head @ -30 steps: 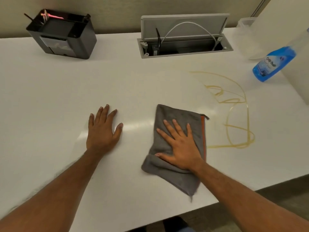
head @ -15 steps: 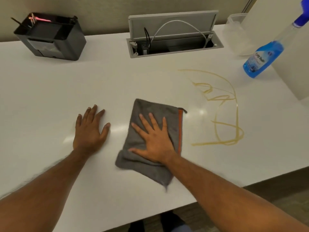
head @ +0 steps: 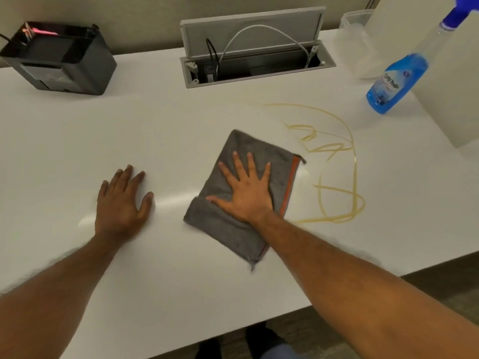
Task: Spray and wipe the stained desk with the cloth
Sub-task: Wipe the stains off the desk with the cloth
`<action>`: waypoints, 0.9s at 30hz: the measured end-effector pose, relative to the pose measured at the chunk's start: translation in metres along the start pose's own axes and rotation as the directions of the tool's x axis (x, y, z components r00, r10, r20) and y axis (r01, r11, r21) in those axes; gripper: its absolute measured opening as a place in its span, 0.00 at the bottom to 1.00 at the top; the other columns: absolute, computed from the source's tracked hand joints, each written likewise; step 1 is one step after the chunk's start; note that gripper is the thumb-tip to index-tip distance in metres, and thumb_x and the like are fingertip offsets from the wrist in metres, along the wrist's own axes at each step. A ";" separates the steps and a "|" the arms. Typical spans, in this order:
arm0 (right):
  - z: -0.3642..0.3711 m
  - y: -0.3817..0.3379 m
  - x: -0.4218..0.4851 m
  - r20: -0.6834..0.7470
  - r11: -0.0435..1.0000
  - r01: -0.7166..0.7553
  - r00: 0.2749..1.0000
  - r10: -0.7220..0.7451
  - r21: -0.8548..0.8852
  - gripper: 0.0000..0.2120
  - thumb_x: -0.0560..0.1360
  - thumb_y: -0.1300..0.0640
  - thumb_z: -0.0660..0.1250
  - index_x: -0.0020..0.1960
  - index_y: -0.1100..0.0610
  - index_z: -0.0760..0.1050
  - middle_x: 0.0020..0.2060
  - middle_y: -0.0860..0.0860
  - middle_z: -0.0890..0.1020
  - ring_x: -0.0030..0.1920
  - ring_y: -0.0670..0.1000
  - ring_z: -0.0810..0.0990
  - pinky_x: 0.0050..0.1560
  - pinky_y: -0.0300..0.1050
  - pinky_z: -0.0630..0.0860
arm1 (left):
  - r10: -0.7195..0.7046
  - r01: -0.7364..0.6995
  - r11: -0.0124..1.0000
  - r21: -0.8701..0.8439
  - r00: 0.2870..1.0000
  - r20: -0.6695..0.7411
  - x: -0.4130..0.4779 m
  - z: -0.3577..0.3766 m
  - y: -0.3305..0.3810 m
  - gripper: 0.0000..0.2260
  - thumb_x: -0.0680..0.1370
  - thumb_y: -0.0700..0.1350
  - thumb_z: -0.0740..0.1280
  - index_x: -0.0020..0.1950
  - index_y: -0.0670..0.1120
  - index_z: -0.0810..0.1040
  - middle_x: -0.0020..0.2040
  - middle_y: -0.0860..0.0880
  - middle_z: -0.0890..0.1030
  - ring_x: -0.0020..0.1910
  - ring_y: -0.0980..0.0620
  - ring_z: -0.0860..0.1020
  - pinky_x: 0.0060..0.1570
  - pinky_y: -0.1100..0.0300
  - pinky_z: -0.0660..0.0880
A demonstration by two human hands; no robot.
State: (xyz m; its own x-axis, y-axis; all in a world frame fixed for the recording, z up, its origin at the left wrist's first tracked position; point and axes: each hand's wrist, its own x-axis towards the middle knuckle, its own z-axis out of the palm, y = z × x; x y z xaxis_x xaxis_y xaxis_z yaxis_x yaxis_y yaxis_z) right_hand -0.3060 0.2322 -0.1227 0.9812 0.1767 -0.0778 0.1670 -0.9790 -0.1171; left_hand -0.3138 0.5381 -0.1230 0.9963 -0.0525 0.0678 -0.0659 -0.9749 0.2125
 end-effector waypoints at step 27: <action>-0.007 0.131 -0.073 -0.011 0.984 0.180 0.984 -0.180 0.002 0.41 0.70 0.19 0.46 0.78 0.36 0.52 0.81 0.45 0.51 0.81 0.54 0.44 0.73 0.73 0.43 | -0.007 0.008 1.000 -0.010 0.994 0.106 -0.008 0.019 0.123 0.31 0.78 0.66 0.49 0.77 0.54 0.62 0.80 0.52 0.58 0.80 0.42 0.50 0.74 0.34 0.47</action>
State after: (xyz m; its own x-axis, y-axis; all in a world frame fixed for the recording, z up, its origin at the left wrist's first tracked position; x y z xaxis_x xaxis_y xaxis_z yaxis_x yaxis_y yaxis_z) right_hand -0.3550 0.0899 -0.1255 0.9360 0.3491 -0.0446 0.3409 -0.9308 -0.1316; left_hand -0.3293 0.4146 -0.1164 0.9969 -0.0688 -0.0375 -0.0588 -0.9731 0.2228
